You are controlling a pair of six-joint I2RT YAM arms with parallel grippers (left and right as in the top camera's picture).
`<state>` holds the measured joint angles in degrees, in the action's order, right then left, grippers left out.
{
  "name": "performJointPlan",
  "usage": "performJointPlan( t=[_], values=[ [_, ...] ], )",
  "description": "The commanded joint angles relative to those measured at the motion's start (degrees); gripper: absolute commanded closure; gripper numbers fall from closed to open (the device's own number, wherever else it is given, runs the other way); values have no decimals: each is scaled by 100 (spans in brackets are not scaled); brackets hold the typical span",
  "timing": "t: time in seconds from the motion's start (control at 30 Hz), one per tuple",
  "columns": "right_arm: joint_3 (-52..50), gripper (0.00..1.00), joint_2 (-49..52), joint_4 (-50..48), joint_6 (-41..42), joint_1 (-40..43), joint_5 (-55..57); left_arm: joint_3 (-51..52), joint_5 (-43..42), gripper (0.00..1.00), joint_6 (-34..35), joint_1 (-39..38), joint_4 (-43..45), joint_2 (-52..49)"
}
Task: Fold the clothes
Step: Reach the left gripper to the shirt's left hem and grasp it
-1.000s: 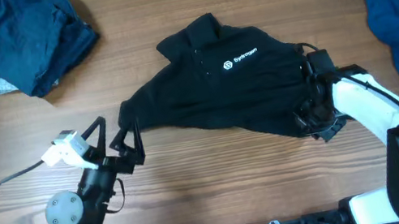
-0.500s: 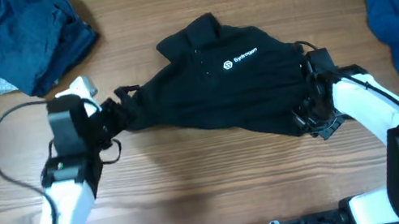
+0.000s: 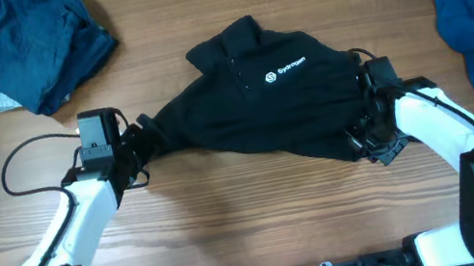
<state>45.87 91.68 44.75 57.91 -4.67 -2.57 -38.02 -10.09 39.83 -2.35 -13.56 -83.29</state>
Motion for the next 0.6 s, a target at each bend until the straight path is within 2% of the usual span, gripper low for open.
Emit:
performJointPlan(
  t=[0.0,0.23,0.57],
  values=[
    [-57,82,87,-63,-87,24,-160,-306,317,2,94,28,-356,-291],
    [-57,82,87,-63,-90,24,-160,-1696,391,0,-367,22,-1888,-826],
    [-57,82,87,-87,-94,24,-160,-1746,413,1,-610,-94,-2343,-1366]
  ],
)
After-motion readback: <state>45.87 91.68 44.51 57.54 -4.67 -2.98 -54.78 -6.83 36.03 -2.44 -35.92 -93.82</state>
